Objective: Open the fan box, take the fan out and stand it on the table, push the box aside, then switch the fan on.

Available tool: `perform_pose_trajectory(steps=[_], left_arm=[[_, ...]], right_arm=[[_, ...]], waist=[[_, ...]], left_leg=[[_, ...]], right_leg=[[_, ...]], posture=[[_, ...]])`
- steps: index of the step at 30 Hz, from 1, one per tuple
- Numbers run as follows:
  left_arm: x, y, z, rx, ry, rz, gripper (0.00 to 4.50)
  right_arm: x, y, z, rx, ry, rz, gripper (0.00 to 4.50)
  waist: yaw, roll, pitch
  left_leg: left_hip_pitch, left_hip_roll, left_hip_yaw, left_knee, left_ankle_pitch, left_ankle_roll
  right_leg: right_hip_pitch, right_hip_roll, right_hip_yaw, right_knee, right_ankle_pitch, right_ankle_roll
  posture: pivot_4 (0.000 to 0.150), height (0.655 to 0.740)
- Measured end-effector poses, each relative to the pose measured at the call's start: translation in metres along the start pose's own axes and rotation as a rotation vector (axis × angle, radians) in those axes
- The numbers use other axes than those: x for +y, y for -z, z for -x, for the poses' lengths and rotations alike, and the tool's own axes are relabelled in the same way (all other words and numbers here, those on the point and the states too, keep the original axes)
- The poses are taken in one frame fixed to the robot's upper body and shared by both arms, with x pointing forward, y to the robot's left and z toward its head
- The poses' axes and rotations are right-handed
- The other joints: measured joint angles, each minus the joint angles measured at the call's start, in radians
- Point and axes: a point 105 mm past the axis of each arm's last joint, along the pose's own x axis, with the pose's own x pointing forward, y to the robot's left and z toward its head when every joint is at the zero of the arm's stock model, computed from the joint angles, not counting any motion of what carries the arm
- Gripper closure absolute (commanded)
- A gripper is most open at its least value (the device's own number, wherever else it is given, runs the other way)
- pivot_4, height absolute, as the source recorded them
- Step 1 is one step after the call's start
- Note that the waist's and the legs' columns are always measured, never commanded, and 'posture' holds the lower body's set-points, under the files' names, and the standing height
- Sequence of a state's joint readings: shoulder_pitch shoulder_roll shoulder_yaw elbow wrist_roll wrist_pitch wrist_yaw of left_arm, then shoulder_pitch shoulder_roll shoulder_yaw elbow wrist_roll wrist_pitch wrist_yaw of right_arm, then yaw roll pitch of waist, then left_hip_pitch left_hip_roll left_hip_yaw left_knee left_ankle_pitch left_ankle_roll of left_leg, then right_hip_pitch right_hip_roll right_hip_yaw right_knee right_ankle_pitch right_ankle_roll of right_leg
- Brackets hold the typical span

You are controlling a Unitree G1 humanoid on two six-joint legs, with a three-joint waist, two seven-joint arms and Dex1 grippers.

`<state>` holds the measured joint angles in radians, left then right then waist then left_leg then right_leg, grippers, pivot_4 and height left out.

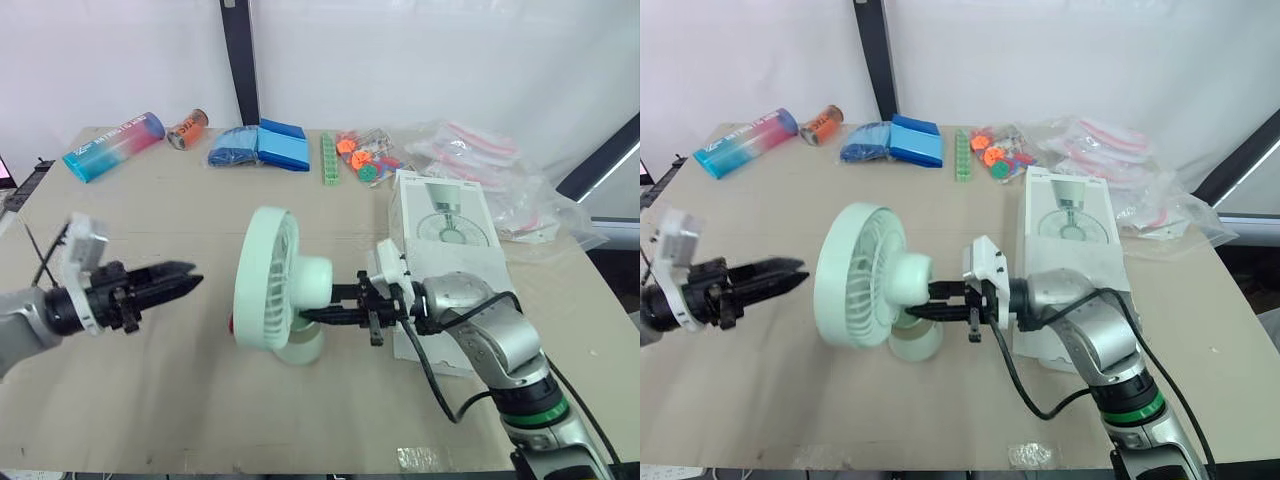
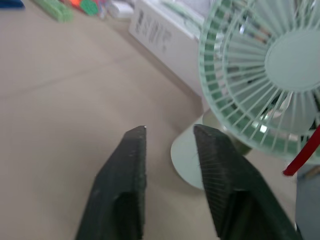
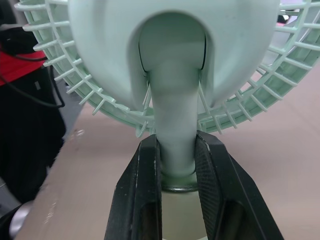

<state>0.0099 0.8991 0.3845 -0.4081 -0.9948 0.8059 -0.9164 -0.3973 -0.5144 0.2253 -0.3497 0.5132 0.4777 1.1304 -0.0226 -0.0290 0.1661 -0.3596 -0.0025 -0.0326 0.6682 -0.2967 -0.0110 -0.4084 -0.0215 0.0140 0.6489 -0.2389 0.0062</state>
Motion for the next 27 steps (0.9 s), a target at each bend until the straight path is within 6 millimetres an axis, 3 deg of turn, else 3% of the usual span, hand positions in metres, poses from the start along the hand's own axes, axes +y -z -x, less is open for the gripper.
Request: perform_pose_trajectory(steps=[1,2,9,27], left_arm=[[-0.003,0.006,-0.004,0.013,0.012,-0.008,4.34],[-0.007,0.013,-0.009,0.030,0.029,-0.009,4.45],[-0.020,0.038,-0.031,0.073,0.068,-0.083,4.45],[-0.028,0.073,-0.056,0.148,0.105,-0.170,4.45]], right_arm=[[0.002,0.001,-0.001,0.004,-0.015,-0.002,4.13],[0.004,0.003,-0.001,0.007,-0.029,-0.005,4.13],[0.008,0.007,-0.005,0.006,-0.069,0.001,4.13],[0.003,0.014,-0.010,0.005,-0.056,0.040,4.13]], waist=[[0.000,0.000,0.000],[0.000,0.000,0.000],[0.000,0.000,0.000],[0.000,0.000,0.000]], left_leg=[[0.000,0.000,0.000,0.000,0.000,0.000],[0.000,0.000,0.000,0.000,0.000,0.000],[0.000,0.000,0.000,0.000,0.000,0.000],[0.001,0.001,0.001,0.000,0.000,0.000]], right_leg=[[0.000,0.000,0.000,0.000,0.000,0.000],[0.000,0.000,0.000,0.000,0.000,0.000],[0.000,0.000,0.000,0.000,0.000,0.000],[0.001,0.000,-0.001,0.000,0.000,-0.001]], posture=[[0.150,0.7400],[0.150,0.7400],[0.150,0.7400],[0.150,0.7400]])
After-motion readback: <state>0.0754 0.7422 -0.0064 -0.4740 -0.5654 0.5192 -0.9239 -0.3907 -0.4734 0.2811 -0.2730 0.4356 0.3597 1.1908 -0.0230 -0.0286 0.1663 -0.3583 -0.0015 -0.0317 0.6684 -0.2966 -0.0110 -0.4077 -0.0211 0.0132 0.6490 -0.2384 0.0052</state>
